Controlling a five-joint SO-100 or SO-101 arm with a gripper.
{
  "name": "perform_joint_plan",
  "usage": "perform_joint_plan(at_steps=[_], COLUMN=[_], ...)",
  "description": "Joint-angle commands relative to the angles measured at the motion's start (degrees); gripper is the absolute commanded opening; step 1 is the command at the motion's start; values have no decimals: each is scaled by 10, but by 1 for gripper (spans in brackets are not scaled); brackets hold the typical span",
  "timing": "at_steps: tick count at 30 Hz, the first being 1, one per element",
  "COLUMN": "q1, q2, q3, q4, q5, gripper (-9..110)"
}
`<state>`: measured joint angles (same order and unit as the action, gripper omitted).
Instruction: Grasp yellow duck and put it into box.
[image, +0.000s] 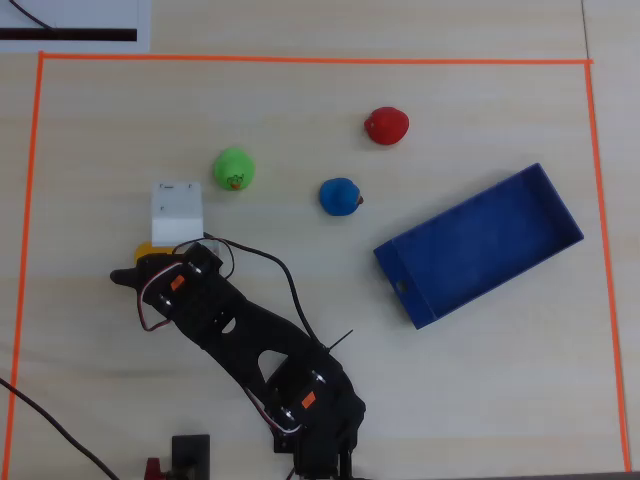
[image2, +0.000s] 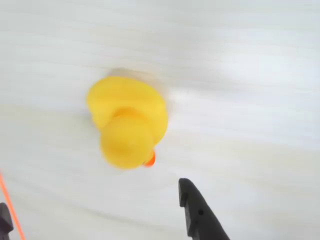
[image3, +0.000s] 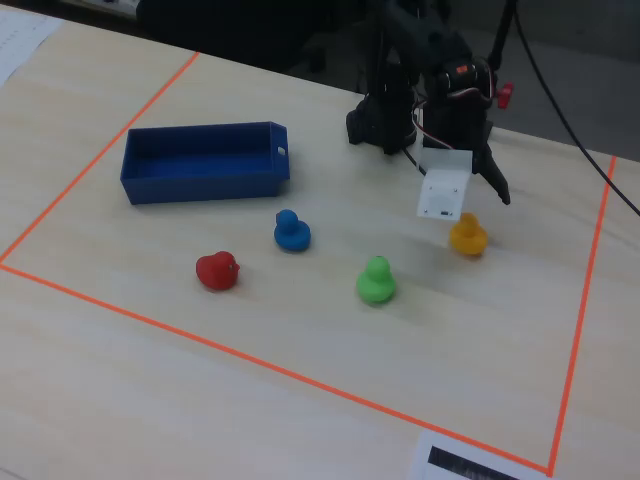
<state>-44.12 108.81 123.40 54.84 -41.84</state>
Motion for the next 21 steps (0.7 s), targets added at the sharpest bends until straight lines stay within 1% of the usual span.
perform_joint_plan(at_steps=[1, 10, 19, 21], q1=[6, 14, 11, 11], q2=[-9, -25, -42, -42], q3=[5, 24, 62, 71], q4=[-34, -86, -134, -144], q5=[10, 26, 26, 28], gripper=[45, 45, 40, 36])
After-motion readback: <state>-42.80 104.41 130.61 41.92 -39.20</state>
